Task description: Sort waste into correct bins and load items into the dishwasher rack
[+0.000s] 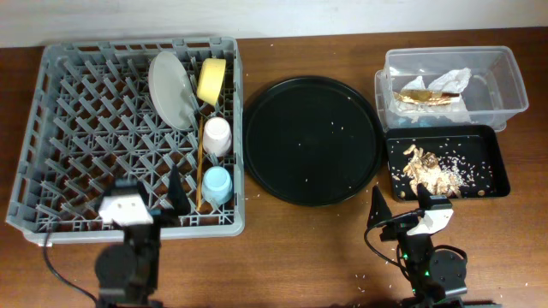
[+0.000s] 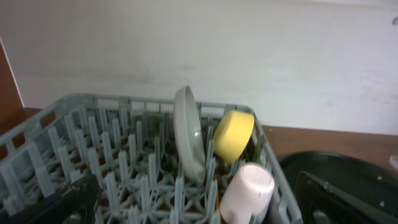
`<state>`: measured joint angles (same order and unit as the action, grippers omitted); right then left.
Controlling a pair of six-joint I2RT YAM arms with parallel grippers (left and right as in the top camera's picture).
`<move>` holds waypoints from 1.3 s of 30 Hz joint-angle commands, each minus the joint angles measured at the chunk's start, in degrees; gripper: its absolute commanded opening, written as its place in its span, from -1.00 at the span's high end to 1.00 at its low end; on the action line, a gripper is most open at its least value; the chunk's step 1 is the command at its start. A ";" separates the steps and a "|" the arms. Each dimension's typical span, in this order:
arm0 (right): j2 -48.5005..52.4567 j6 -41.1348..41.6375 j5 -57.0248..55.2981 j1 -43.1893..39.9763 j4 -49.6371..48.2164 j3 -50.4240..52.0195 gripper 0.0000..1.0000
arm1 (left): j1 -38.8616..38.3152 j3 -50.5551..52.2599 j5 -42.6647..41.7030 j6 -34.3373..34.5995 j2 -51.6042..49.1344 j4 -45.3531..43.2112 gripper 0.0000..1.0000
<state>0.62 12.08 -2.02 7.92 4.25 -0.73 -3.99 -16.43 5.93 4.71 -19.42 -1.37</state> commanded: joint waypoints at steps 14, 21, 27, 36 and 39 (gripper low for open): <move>-0.44 -0.07 0.09 0.33 0.26 0.42 -0.97 | 0.42 14.91 -8.76 -17.94 18.40 0.37 -0.99; -0.44 -0.07 0.09 0.33 0.26 0.42 -0.97 | 0.42 15.96 -8.74 -19.41 19.19 3.04 -0.99; -0.44 -0.07 0.09 0.33 0.26 0.42 -0.97 | 0.42 15.93 -8.11 -19.19 19.12 5.97 -0.99; -0.44 -0.07 0.11 0.33 0.26 0.42 -0.97 | 0.42 15.93 -8.11 -19.19 19.12 5.95 -0.99; -0.44 -0.07 0.11 0.33 0.26 0.42 -0.97 | 0.42 15.93 -8.11 -19.19 19.12 5.97 -0.99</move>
<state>0.62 12.03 -2.00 7.92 4.25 -0.73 -3.99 -0.91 -1.76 -13.91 -0.80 4.56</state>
